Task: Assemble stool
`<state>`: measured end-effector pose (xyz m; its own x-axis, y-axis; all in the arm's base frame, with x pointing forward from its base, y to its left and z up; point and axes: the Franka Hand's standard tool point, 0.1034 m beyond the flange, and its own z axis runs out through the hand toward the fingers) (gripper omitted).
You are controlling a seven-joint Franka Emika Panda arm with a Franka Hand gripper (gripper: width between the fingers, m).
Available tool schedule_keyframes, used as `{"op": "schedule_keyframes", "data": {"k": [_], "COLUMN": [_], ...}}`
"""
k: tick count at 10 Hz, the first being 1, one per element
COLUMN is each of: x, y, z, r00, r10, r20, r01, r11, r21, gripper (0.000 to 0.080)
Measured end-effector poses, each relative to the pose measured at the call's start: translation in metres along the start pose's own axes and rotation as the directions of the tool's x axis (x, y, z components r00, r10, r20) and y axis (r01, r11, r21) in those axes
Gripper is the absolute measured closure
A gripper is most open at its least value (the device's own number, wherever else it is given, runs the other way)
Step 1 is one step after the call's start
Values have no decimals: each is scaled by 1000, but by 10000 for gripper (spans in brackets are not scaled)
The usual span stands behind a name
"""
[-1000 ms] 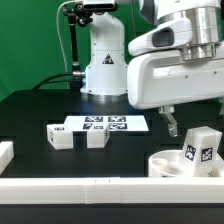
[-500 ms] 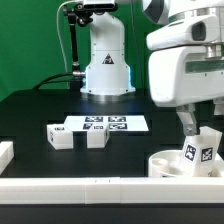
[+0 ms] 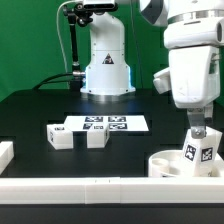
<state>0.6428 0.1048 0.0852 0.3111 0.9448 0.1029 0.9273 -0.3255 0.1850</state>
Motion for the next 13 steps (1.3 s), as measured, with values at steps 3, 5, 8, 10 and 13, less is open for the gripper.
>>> {"op": "schedule_keyframes", "data": {"k": [3,5,8,10,13], "x": [-1,-2,-5,-6,-8], "y": [-1,-2,-3,-3,-2], "z": [5,6,9,10,10], "r00": [984,964,901,847,838], "r10": [-176,-264,-431,-528,-542], "r20": [27,35,52,59,65], "r01": [176,263,430,527,542], "r11": [984,965,902,849,840], "r21": [15,16,24,30,31], "gripper": [150,150,150,150,313]}}
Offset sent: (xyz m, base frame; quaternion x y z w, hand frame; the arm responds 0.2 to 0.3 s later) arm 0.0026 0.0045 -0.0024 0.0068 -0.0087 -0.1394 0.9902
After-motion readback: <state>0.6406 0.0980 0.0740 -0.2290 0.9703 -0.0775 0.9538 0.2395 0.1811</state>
